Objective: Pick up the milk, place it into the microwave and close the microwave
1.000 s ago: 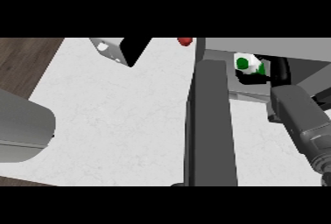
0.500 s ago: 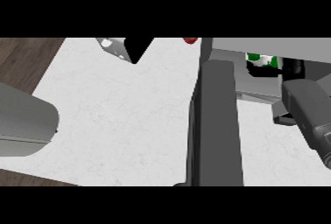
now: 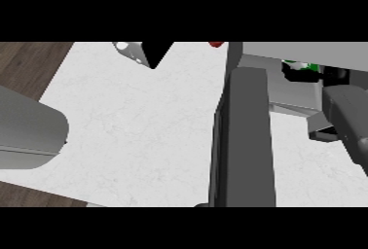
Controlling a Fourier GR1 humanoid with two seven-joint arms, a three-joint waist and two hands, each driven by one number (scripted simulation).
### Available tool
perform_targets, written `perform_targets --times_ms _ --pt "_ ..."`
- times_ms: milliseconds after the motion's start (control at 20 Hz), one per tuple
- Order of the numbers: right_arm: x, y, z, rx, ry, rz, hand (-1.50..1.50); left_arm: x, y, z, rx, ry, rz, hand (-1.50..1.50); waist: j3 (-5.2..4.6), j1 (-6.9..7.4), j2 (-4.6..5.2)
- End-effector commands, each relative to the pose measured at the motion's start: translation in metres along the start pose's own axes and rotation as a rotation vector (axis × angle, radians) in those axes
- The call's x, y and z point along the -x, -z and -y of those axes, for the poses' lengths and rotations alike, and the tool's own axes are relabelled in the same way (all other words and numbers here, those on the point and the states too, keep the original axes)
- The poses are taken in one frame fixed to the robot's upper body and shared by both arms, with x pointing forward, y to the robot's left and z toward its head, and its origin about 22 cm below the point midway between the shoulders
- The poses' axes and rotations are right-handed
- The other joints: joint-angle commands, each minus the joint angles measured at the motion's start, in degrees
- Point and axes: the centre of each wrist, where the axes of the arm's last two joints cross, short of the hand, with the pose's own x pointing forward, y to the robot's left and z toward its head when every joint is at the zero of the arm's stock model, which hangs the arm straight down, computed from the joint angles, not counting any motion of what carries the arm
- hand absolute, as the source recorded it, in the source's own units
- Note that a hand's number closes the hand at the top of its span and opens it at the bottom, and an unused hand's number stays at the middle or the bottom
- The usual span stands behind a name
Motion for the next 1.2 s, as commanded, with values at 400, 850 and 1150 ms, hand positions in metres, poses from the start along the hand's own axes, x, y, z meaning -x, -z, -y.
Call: perform_targets --times_ms 400,850,1150 --pt "-0.008 0.009 0.006 0.029 -0.002 -0.001 1.50 0.000 0.011 -0.003 0.029 0.040 -0.010 -1.50 0.01 1.37 0.68" --pt "-0.031 0.011 -0.033 -0.125 0.155 0.033 -1.50 0.005 0.014 -0.007 0.038 0.058 -0.042 -1.50 -0.16 1.82 -0.22" --pt "-0.049 0.010 -0.063 -0.169 0.031 0.006 -1.50 0.008 0.022 -0.008 0.038 0.061 -0.027 -1.50 -0.44 1.79 -0.48"
